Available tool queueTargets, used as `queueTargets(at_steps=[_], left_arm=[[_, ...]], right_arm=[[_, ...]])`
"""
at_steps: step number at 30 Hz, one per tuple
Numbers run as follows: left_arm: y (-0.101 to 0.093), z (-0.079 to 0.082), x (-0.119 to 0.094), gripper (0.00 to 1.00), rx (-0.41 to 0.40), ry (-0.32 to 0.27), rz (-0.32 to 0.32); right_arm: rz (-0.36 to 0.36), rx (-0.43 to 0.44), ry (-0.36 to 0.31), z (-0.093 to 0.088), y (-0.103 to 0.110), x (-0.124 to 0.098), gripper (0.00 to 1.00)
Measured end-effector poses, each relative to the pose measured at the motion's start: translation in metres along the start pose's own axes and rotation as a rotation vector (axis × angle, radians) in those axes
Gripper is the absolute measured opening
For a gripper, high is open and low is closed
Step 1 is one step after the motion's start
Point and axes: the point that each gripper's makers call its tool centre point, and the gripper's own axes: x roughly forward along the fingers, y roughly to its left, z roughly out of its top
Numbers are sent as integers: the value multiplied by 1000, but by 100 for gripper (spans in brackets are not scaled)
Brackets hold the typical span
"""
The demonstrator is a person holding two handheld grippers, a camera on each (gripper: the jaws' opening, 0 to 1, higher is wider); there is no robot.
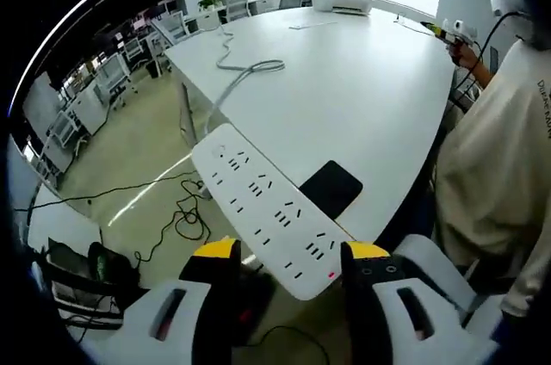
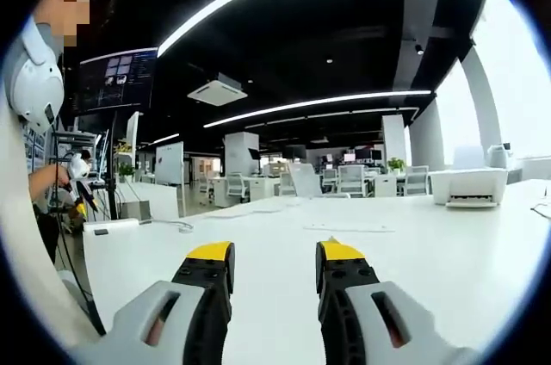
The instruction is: Pick up the power strip scattered on the table, fix it on the side mounting bracket of the table, and press the switch
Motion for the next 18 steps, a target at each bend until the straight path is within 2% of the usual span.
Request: queueTargets(at_steps=[18], left_arm=[[3, -2, 10, 50, 58, 47, -33]], right_arm=[[-20, 17, 1, -1, -1, -2, 33]])
